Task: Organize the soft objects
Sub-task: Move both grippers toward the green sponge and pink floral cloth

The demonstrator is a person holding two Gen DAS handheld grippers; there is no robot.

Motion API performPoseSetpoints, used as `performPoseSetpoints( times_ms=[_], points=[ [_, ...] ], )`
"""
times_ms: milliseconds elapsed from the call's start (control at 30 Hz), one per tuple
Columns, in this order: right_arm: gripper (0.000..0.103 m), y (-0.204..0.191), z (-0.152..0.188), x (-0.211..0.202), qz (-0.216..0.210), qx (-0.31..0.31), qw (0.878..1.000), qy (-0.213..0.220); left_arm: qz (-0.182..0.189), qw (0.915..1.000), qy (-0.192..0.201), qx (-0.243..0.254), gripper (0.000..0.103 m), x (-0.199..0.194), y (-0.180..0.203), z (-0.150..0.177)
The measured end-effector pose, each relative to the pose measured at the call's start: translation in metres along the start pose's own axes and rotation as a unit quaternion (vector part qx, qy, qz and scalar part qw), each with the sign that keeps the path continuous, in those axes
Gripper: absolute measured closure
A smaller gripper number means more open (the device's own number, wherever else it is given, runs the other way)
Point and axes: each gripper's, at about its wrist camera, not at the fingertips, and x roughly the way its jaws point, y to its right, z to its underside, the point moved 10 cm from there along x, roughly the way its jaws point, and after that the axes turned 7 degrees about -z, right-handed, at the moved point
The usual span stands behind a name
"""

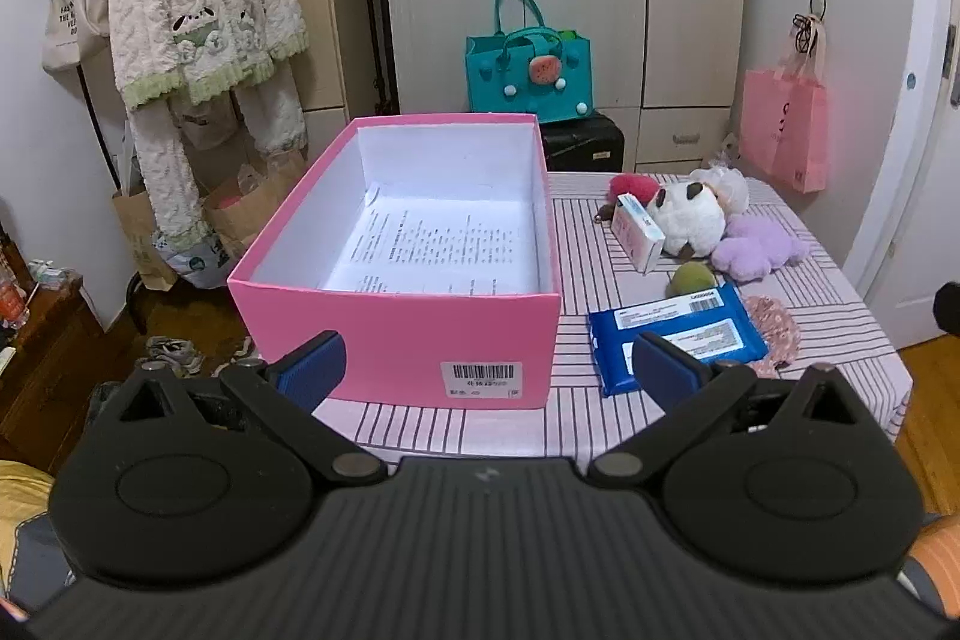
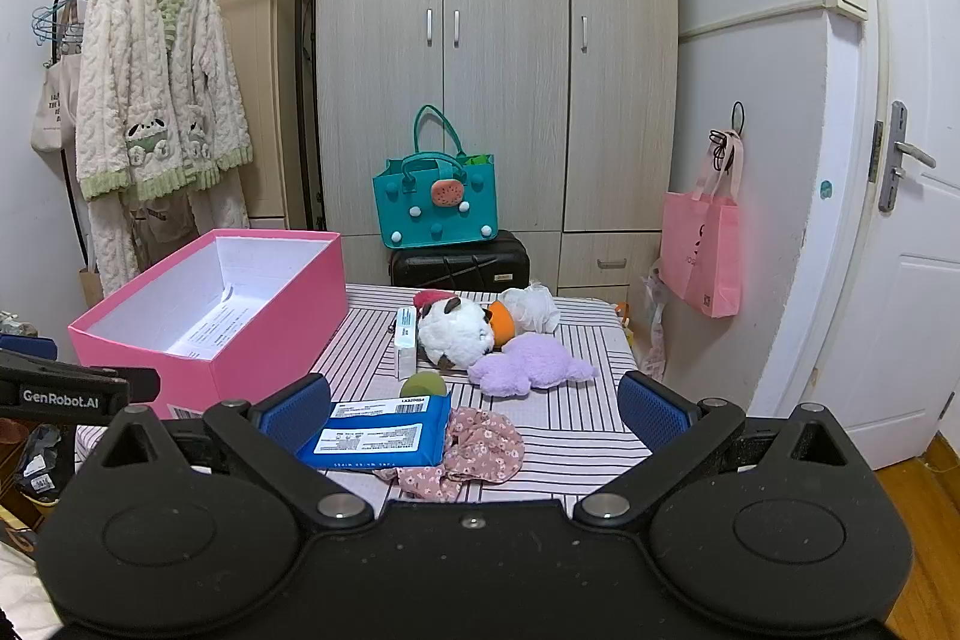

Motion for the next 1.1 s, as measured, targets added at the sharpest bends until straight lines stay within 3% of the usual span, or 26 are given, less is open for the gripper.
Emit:
performPoseSetpoints(
  times_ms=[600,1100],
  points=[
    [0.0,0.006,0.002,0.0,0.004,0.004,1.0,-0.001,-0.029,0.9996,0.004,0.006,0.0,0.003,-0.011,0.003],
    [0.0,0.005,0.005,0.001,0.005,0.002,1.0,-0.001,-0.025,0.9997,-0.005,0.003,0.0,0.005,-0.014,0.008]
  ],
)
